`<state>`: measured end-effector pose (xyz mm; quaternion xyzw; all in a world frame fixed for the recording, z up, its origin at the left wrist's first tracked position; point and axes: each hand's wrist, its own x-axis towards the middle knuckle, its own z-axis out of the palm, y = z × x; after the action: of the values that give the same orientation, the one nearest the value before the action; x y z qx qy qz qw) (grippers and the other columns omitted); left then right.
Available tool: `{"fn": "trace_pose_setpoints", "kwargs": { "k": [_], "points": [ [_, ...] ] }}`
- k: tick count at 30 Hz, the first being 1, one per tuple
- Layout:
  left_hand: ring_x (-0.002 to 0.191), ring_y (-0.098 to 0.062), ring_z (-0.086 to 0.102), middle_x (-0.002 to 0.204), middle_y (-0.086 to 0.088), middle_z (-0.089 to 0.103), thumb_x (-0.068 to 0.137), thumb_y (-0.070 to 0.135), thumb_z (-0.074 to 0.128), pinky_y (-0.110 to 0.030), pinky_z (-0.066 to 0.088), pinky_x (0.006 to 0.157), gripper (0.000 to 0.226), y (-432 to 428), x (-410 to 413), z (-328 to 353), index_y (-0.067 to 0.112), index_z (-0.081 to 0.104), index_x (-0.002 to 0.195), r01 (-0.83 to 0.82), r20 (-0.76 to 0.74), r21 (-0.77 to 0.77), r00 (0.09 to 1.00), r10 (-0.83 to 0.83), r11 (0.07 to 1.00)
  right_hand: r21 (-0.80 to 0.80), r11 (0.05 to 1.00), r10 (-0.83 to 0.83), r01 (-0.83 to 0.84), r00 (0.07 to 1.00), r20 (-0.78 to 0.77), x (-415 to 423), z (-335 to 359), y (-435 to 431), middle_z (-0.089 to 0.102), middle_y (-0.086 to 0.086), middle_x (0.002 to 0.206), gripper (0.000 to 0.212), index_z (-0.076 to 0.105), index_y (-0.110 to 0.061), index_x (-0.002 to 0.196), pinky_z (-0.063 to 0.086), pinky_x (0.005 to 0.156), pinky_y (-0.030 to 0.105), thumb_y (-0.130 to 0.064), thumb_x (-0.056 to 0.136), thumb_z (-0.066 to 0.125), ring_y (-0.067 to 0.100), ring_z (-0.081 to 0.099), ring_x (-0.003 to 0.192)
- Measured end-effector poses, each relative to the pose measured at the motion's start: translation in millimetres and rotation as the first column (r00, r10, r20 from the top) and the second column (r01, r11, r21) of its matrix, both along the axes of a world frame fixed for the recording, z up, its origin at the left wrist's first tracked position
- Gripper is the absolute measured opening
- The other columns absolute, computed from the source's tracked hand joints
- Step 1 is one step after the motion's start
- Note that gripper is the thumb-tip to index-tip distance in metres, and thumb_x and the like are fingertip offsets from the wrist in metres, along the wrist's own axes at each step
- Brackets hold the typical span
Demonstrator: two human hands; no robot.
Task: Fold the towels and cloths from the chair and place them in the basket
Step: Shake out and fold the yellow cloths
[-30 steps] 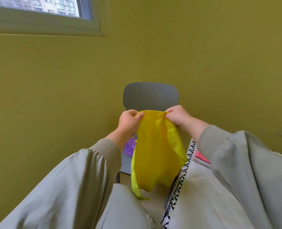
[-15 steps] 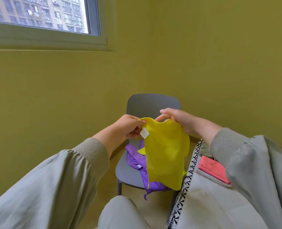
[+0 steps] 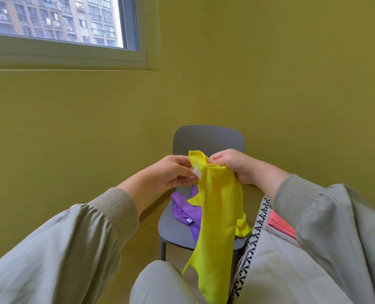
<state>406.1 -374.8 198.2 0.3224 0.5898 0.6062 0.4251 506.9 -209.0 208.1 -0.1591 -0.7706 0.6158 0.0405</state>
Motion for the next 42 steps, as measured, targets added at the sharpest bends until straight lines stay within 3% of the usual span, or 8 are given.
{"fn": "trace_pose_setpoints", "kwargs": {
  "k": [8,12,15,21,28,33,38,42],
  "points": [
    [0.068,-0.011,0.054,0.084,-0.005,0.064,0.084,0.015,0.071,-0.017,0.043,0.056,0.011,0,-3,0,0.009,0.070,0.094,-0.205,-0.337,-0.136,0.930,0.149,0.969,0.059,0.998,-0.031,0.031,0.999,-0.008,-4,-8,-9,0.068,0.006,0.072,0.020,0.069,-0.011,0.082,0.052,0.058,0.026,-0.028,0.091,0.061,0.017,0.062,0.064],
    [0.095,-0.024,0.063,0.095,-0.011,0.071,0.088,0.007,0.064,-0.035,0.051,0.090,0.010,-8,-17,-1,0.012,0.072,0.086,-0.202,-0.324,-0.115,0.933,0.156,0.973,-0.028,0.996,0.085,-0.084,0.996,0.024,3,-9,4,0.071,0.010,0.090,0.068,0.068,-0.010,0.098,0.055,0.067,0.033,-0.064,0.056,0.072,0.024,0.066,0.081],
    [0.087,-0.022,0.064,0.090,-0.008,0.069,0.095,0.005,0.051,-0.033,0.053,0.083,0.021,-13,-24,-3,0.012,0.069,0.085,-0.193,-0.184,-0.080,0.967,0.176,0.978,-0.130,0.958,0.266,-0.256,0.962,0.065,7,-11,18,0.067,0.015,0.112,0.096,0.060,-0.007,0.119,0.056,0.080,0.039,-0.057,0.041,0.087,0.029,0.066,0.101],
    [0.090,-0.022,0.066,0.104,-0.012,0.070,0.093,0.028,0.058,-0.041,0.053,0.091,0.024,-9,-20,-11,0.009,0.066,0.105,-0.203,-0.140,-0.143,0.973,0.183,0.969,-0.055,0.998,0.008,-0.007,1.000,0.023,3,-11,13,0.072,0.010,0.082,0.009,0.068,-0.007,0.093,0.057,0.077,0.039,-0.007,0.084,0.066,0.024,0.068,0.076],
    [0.078,-0.019,0.069,0.089,-0.006,0.072,0.089,0.033,0.064,-0.033,0.059,0.073,0.020,-1,-9,-15,0.014,0.068,0.089,-0.313,-0.168,-0.128,0.942,0.291,0.941,-0.031,0.987,-0.152,0.157,0.980,0.127,-9,-10,-8,0.070,0.011,0.082,0.025,0.066,-0.005,0.093,0.056,0.067,0.033,-0.029,0.089,0.064,0.023,0.067,0.072],
    [0.065,-0.018,0.059,0.070,-0.003,0.063,0.092,0.039,0.059,-0.027,0.048,0.060,0.033,12,-6,-17,0.013,0.062,0.072,-0.552,-0.352,-0.024,0.785,0.510,0.833,-0.062,0.972,-0.216,0.227,0.967,0.137,-13,-12,-15,0.068,0.010,0.079,0.024,0.064,-0.008,0.087,0.054,0.062,0.030,-0.031,0.091,0.062,0.021,0.065,0.069],
    [0.048,-0.013,0.035,0.052,0.003,0.041,0.094,0.033,0.055,-0.028,0.020,0.046,0.048,14,-10,-21,0.015,0.033,0.055,-0.720,-0.727,0.164,0.374,0.576,0.675,-0.012,0.998,-0.060,0.061,0.992,0.109,-7,-13,-11,0.071,0.010,0.081,0.015,0.067,-0.004,0.093,0.058,0.062,0.031,-0.015,0.083,0.070,0.019,0.068,0.069],
    [0.050,-0.017,0.028,0.051,0.001,0.033,0.098,0.038,0.046,-0.032,0.017,0.049,0.053,11,-21,-19,0.015,0.026,0.055,-0.703,-0.709,0.148,0.415,0.570,0.696,0.164,0.985,-0.069,0.042,0.984,0.163,-1,-11,2,0.069,0.007,0.069,0.012,0.067,-0.009,0.080,0.054,0.052,0.026,0.003,0.080,0.069,0.018,0.066,0.058]
  ]
}}
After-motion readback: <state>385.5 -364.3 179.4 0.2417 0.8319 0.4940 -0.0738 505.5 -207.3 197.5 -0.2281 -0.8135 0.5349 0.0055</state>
